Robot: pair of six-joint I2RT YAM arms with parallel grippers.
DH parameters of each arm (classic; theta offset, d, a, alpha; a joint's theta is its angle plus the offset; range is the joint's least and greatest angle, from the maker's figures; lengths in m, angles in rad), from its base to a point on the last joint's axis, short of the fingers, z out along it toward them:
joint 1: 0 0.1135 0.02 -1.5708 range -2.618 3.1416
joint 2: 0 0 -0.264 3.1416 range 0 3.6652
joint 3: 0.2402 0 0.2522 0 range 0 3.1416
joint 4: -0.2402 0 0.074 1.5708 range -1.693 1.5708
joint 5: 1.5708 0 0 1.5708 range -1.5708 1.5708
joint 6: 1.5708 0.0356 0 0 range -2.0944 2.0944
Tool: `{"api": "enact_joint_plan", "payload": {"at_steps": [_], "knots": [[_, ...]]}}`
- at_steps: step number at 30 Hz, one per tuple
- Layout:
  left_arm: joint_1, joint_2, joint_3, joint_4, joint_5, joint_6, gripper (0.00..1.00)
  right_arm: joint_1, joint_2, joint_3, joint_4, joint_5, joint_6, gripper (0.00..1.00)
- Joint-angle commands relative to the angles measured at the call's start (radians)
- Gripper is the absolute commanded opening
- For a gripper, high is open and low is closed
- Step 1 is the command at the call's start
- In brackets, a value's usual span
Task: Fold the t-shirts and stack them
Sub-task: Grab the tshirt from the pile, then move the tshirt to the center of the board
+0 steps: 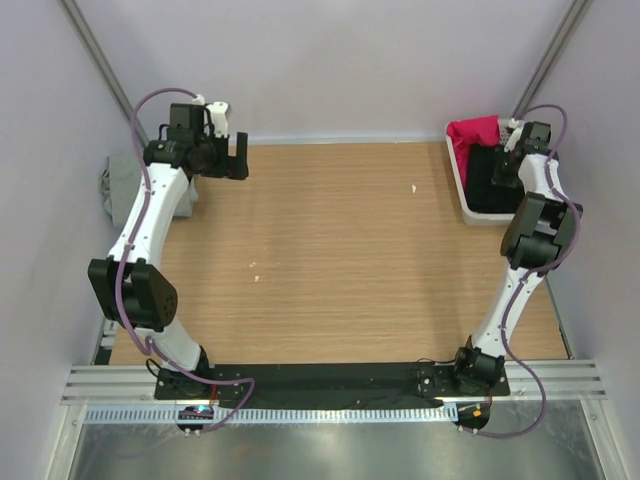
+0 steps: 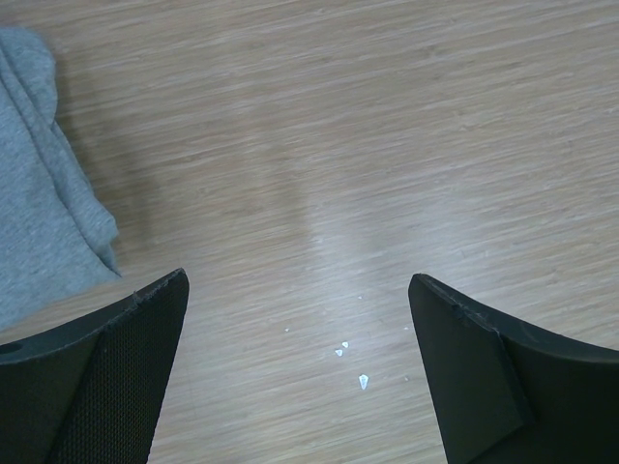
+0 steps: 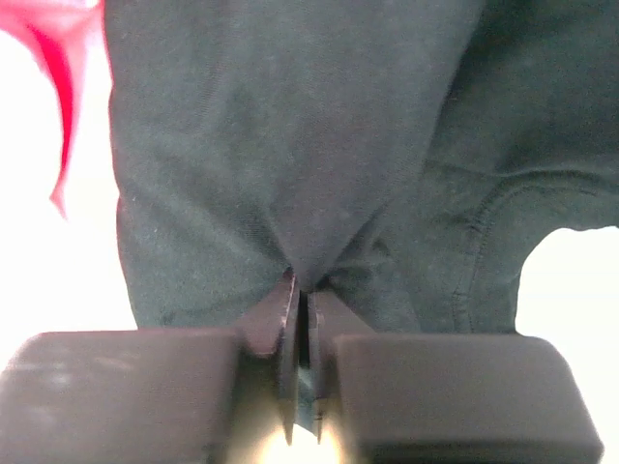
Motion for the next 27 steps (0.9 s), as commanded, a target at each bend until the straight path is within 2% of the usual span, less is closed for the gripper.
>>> {"api": "enact_joint_plan", "payload": {"at_steps": [1,2,9,16,20,24,27], "knots": [[-0.013,-0.012,0.015,0.019,-0.011,0.013,0.96,-0.004,-0.063,0.033,0.043,0.040,0.003,0.06],[-0.013,-0.009,0.016,0.020,-0.008,0.013,0.96,-0.004,-0.075,0.036,0.045,0.044,0.003,0.01],[-0.020,0.002,0.042,0.031,-0.005,0.013,0.95,0.012,-0.236,0.081,0.037,-0.039,-0.002,0.01],[-0.026,0.032,0.067,0.038,-0.027,0.011,0.96,0.150,-0.469,0.085,0.114,-0.117,-0.075,0.01],[-0.024,0.052,0.081,0.042,-0.031,0.007,0.96,0.293,-0.546,0.128,0.137,-0.163,-0.134,0.01],[-0.024,0.068,0.099,0.045,-0.039,0.005,0.96,0.383,-0.606,0.176,0.232,-0.176,-0.088,0.01],[-0.027,0.074,0.105,0.043,-0.045,0.005,0.96,0.396,-0.586,0.282,0.257,-0.167,-0.020,0.01]]}}
